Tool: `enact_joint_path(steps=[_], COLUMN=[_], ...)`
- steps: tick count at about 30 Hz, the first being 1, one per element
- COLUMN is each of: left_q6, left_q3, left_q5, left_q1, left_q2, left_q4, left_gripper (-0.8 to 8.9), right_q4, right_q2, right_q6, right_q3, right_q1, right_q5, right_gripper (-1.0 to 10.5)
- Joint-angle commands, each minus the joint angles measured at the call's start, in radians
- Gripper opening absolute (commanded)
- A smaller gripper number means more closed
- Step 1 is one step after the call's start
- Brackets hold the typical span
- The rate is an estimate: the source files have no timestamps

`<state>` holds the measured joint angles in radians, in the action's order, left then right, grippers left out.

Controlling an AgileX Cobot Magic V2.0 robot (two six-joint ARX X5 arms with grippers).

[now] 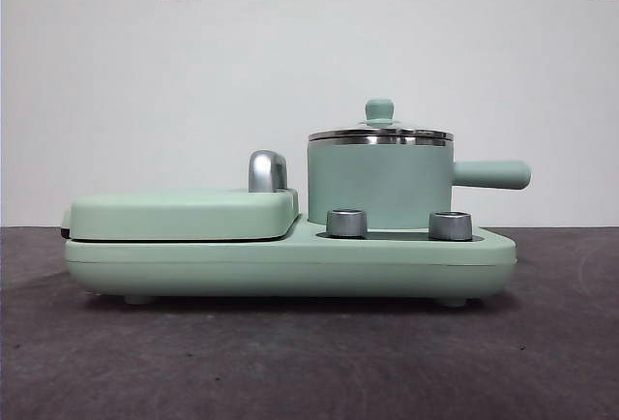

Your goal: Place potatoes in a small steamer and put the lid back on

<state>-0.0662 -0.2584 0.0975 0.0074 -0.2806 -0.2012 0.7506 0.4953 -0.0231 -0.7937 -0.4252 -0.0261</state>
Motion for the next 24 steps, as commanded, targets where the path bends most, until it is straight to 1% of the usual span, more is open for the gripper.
enact_joint_path(steps=[1,6,7,8,10,24], left_q6=[0.013,0.012,0.013,0.013,0.024,0.024], left_q3=[0.12,0.246,0.246,0.246,0.246,0.246], left_q5=[-0.005,-0.005,-0.01,-0.021,-0.029,-0.028], left_q1=[0.02,0.022,0.023,0.024,0.025,0.025], left_q2=[0.1,0.235,0.266,0.283,0.278,0.277], left_q4=[0.044,0.063,0.021,0.019,0.04,0.041], left_gripper=[0.07,0.07,0.07,0.07,0.07,0.07], right_q4=[-0.011,-0.011,-0.011,-0.011,-0.013,-0.016], right_q2=[0.005,0.005,0.005,0.005,0.005,0.003], right_q6=[-0.007,-0.007,-0.007,-0.007,-0.007,-0.007], right_q3=[-0.005,-0.005,-0.005,-0.005,-0.005,-0.005], right_q1=[-0.006,-0.006,-0.006,-0.006,-0.006,-0.006], right_q5=[0.001,0.001,0.001,0.001,0.001,0.001], right_gripper=[0.1,0.1,0.1,0.1,0.1,0.1])
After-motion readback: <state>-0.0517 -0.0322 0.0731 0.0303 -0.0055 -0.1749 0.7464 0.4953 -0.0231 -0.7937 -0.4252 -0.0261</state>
